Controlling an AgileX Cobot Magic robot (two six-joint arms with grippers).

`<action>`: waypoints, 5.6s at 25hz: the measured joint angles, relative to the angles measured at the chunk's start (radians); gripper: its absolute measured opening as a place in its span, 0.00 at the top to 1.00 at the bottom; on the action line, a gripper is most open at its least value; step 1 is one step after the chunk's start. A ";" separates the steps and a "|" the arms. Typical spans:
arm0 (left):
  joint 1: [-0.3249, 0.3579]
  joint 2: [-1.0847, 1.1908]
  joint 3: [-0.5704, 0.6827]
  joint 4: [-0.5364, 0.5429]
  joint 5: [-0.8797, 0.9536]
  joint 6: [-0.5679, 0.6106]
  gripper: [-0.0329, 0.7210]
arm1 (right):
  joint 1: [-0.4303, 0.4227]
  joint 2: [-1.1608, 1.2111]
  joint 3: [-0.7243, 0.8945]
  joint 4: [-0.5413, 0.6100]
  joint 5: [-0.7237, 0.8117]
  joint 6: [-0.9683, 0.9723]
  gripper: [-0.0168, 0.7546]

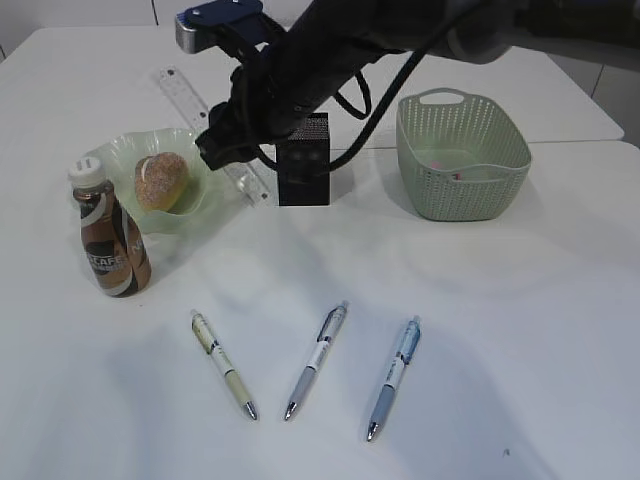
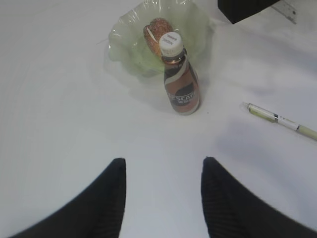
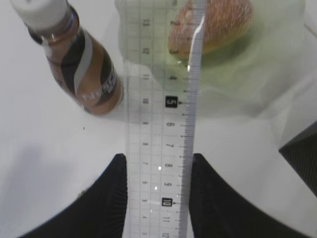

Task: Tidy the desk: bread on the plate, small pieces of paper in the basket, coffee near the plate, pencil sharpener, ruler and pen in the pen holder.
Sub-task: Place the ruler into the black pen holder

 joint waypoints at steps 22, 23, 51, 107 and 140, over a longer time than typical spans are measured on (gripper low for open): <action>0.000 0.000 0.000 0.045 -0.058 0.000 0.50 | -0.079 0.000 0.000 -0.388 -0.086 0.477 0.60; 0.000 0.000 0.000 0.045 -0.058 0.000 0.50 | -0.079 0.000 0.000 -0.414 -0.112 0.509 0.60; 0.000 0.049 0.000 0.041 -0.107 0.000 0.50 | -0.082 -0.061 0.443 -0.440 -1.137 0.454 0.60; 0.000 0.082 0.000 0.012 -0.159 0.000 0.50 | -0.134 0.210 0.154 -0.335 -1.082 0.516 0.60; 0.000 0.082 0.000 0.012 -0.171 0.000 0.50 | -0.134 0.215 0.150 -0.334 -1.019 0.517 0.48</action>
